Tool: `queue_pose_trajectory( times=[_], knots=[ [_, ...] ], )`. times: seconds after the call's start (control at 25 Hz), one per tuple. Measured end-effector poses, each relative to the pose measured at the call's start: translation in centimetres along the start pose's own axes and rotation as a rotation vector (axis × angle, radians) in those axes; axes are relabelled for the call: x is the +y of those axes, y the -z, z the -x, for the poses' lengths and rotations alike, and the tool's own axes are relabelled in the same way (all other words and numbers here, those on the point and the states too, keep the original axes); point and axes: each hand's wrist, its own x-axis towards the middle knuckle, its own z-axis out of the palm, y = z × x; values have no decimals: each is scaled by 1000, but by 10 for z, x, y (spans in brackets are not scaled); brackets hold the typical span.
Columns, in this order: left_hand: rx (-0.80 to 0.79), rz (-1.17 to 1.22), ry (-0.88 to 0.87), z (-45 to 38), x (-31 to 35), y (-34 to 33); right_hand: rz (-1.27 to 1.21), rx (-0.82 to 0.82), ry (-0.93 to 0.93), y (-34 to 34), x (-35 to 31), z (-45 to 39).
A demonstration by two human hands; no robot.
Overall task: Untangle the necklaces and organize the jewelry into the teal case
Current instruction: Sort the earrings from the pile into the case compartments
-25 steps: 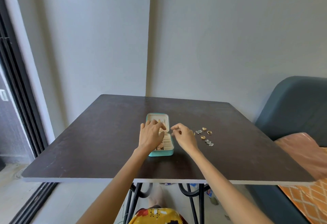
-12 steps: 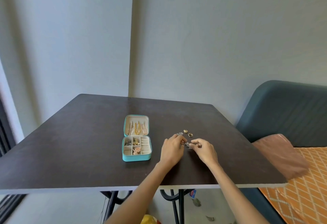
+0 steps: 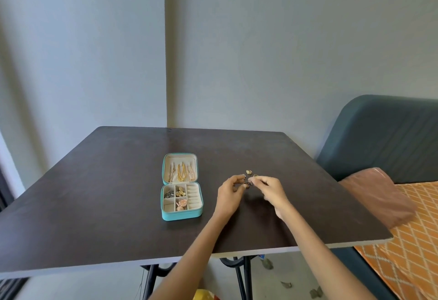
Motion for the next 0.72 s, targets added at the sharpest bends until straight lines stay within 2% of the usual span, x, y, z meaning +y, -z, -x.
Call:
queue_pose_trajectory(
  times=[0.08,0.16,0.32,0.52,0.6,0.72],
  knots=[
    [-6,68,-4,1,1,1,-263,-121,-112,-4,-6,2],
    [43,104,-2,3,2,4,-368,-194,-177,-9,-11,4],
    [164,159,23,5,5,7,-398,-202,-197,-17,-17,6],
    [226,78,-26,5,12,12,-410,-177,-168,-18,-17,-2],
    [270,107,-22,-6,22,23,-358,-79,-120,-17,-20,-14],
    [263,188,-1,-22,37,45,36,137,-34,-20,-26,-34]
  ],
)
